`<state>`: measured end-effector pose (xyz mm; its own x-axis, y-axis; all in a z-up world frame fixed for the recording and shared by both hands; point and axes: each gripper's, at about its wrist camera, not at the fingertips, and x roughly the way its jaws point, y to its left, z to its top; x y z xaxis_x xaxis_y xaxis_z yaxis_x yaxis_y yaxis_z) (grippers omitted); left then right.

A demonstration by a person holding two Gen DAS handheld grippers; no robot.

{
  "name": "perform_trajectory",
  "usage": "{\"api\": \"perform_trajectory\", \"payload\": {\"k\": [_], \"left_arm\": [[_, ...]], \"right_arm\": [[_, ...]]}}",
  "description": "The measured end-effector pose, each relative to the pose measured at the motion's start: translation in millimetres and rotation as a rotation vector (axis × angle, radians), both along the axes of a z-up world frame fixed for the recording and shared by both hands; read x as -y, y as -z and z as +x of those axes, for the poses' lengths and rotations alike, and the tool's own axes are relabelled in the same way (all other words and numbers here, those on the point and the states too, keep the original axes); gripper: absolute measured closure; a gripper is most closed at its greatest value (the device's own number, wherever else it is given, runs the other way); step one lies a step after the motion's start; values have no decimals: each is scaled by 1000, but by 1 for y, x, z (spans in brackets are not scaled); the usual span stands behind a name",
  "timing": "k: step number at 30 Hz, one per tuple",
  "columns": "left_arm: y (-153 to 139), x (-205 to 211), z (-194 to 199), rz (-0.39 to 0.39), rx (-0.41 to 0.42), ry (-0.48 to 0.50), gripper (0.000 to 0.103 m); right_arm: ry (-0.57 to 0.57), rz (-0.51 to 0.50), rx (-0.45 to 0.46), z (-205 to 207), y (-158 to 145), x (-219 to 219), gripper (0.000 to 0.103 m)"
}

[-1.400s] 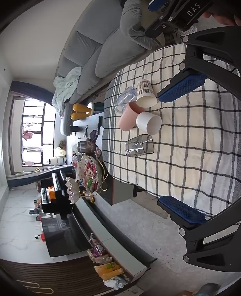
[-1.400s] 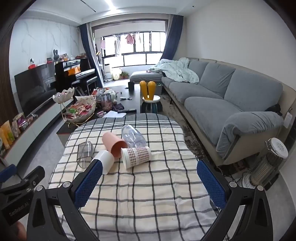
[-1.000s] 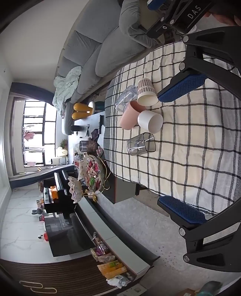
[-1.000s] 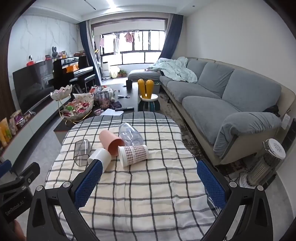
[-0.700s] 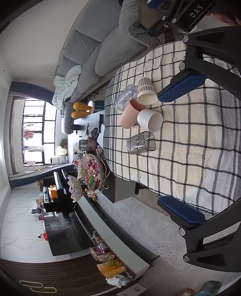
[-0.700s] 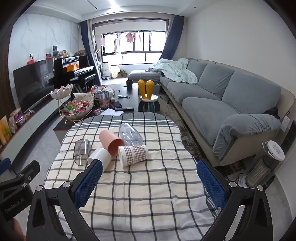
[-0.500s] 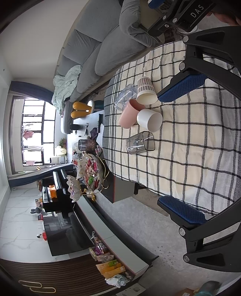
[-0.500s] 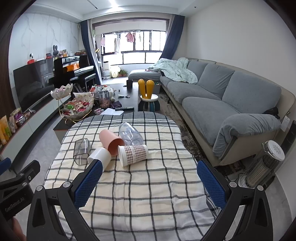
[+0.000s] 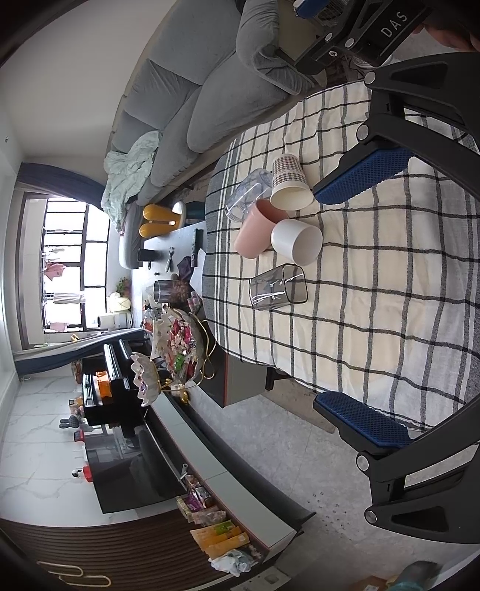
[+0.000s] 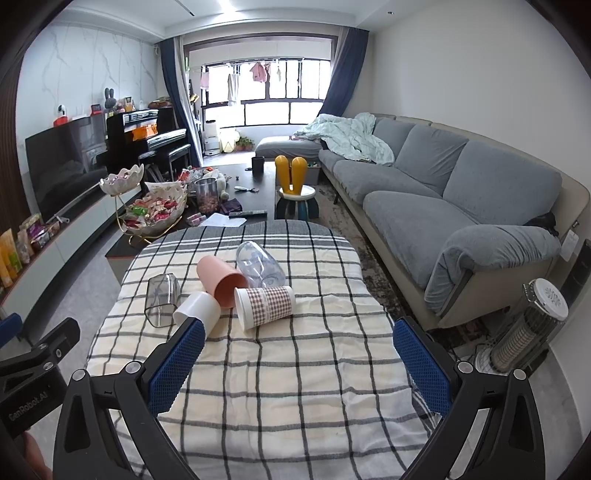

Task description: Flip cup upside down

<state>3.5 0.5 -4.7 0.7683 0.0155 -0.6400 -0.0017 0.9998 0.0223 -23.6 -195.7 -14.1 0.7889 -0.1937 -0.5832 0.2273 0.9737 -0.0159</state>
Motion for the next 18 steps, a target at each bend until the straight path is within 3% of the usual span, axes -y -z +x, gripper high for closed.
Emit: {"api": "perform_trajectory", "payload": {"k": [18], "left_arm": [[2, 2, 1, -2, -3, 3, 0]], "right_arm": [[0, -3, -2, 0, 0, -1, 1]]}}
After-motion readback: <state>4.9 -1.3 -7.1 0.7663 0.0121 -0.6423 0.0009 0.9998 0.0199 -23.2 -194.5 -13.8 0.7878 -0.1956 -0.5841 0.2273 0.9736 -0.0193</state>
